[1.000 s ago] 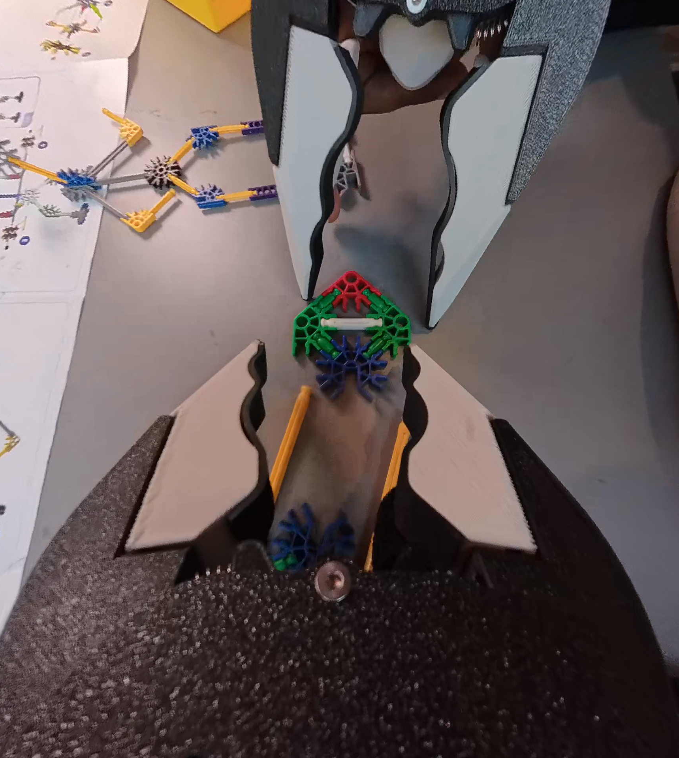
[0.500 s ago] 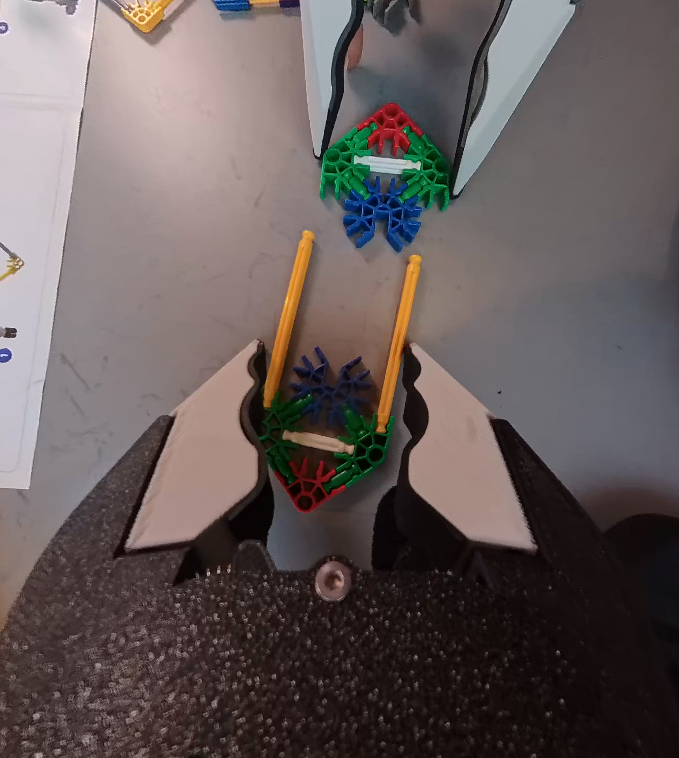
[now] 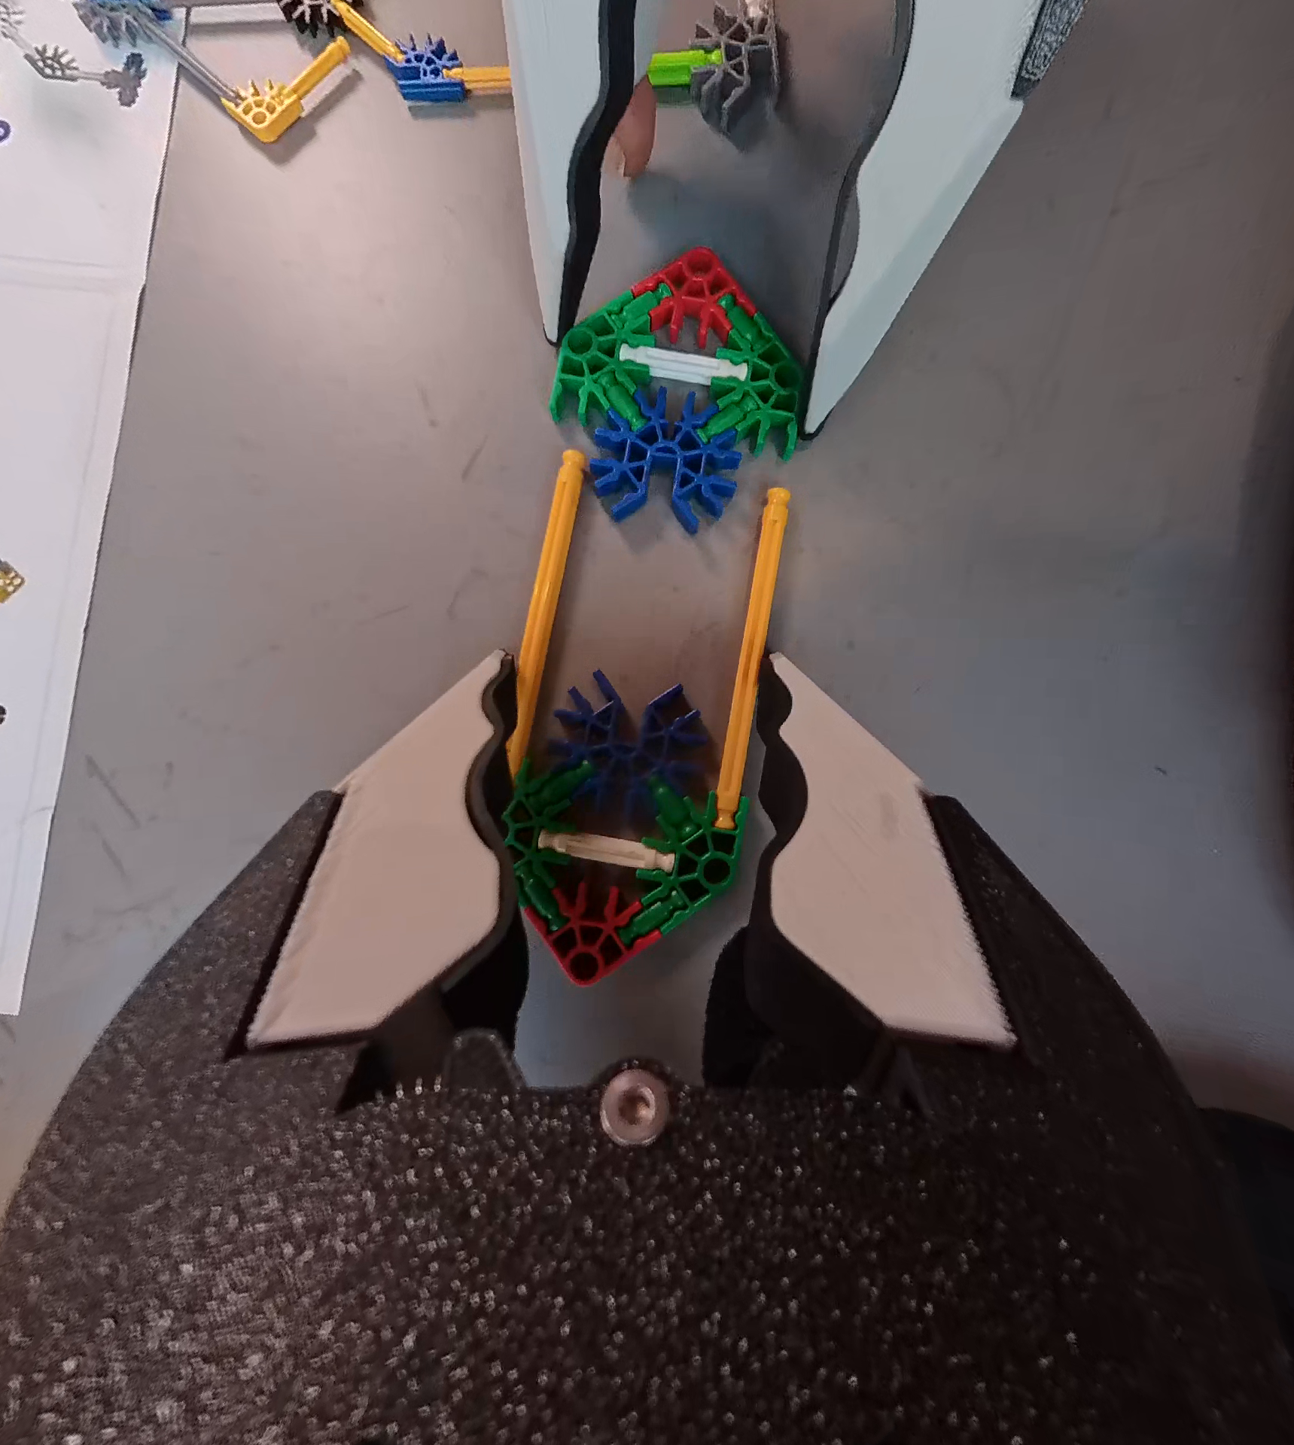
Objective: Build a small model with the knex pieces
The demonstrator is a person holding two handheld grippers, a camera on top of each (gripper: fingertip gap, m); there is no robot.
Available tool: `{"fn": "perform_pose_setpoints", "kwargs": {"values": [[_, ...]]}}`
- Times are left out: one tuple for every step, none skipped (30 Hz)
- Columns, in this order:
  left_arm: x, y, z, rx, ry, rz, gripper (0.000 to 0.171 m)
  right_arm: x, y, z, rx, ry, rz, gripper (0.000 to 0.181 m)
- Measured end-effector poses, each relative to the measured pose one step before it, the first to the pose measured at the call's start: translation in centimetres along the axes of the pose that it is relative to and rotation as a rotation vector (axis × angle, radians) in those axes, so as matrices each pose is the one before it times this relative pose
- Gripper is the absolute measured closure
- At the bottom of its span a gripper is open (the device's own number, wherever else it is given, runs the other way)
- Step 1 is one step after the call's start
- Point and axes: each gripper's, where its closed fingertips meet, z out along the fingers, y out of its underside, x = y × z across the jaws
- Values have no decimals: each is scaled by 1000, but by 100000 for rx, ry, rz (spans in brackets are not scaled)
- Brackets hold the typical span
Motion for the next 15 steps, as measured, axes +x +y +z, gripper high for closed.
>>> {"fn": "perform_pose_setpoints", "kwargs": {"values": [[30,-33,25,-276,-231,-242,110,-85,-95,82,3,-10,-150,118],[25,-24,19,-296,-266,-151,110,-4,-54,76,-382,598,-420,118],[25,-3,0,-244,-315,42,110,-52,-67,43,-237,119,-430,118],[6,13,-27,-212,-278,65,110,-16,-35,34,-297,34,-148,118],[10,17,-6,-199,-154,-37,110,4,1,8,-293,-165,126,118],[10,12,-17,-125,-58,-58,110,3,5,1,-138,-284,151,118],[2,7,-4,-52,-26,-76,110,9,-7,4,22,-195,-13,118],[0,4,-2,-28,-31,-61,110,14,-20,12,62,0,59,118],[13,9,-6,-20,-31,50,110,12,-19,11,86,57,12,118],[28,7,-17,-49,18,136,110,-1,-10,4,125,23,2,118],[28,3,-13,-59,0,199,110,5,-6,10,218,60,42,118],[14,-8,-5,-59,-110,195,110,5,-24,11,225,84,29,118],[4,-2,3,-64,-138,81,110,0,-13,18,136,140,-35,118],[2,-19,3,-27,-64,-41,110,-8,-21,11,126,171,5,118],[-2,-20,15,25,-6,-80,110,-6,-36,20,181,118,-66,118]]}}
